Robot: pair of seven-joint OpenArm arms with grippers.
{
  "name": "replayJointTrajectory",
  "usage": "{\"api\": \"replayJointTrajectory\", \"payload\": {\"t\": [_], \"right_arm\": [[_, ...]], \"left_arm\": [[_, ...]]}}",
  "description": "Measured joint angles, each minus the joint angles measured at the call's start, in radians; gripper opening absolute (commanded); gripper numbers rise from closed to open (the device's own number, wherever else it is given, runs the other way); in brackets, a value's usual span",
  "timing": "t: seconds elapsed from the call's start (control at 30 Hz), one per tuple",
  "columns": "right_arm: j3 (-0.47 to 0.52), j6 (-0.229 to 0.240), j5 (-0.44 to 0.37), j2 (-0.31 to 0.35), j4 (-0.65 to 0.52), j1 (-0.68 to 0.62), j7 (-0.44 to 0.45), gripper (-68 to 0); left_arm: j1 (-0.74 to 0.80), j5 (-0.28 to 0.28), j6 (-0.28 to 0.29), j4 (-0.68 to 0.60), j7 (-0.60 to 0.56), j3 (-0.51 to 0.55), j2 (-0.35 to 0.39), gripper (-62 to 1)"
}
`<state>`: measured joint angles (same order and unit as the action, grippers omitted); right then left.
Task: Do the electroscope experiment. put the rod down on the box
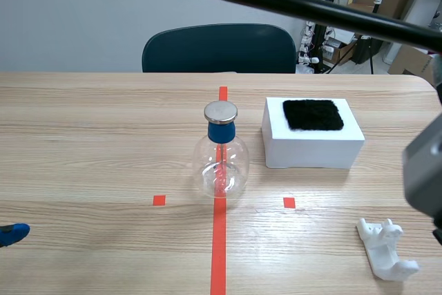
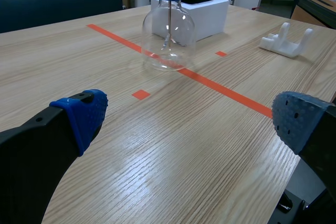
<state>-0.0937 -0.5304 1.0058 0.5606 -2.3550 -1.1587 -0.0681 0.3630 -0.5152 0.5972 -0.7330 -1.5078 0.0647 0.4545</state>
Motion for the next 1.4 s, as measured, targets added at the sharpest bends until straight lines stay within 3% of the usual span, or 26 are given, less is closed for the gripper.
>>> {"api": "replayJointTrajectory", "payload": {"t": [1.1,1.3,1.4], "right_arm": [[0.000,0.002,0.000,0.000,0.000,0.000,-0.029,-63.8],[0.000,0.140,0.000,0.007,0.002,0.002,-0.030,-63.8],[0.000,0.180,-0.030,0.016,0.002,0.007,-0.031,-63.8]], "left_arm": [[0.000,0.000,0.000,0.000,0.000,0.000,0.000,1.4],[0.000,0.000,0.000,0.000,0.000,0.000,0.000,1.4],[0.000,0.000,0.000,0.000,0.000,0.000,0.000,1.4]]}}
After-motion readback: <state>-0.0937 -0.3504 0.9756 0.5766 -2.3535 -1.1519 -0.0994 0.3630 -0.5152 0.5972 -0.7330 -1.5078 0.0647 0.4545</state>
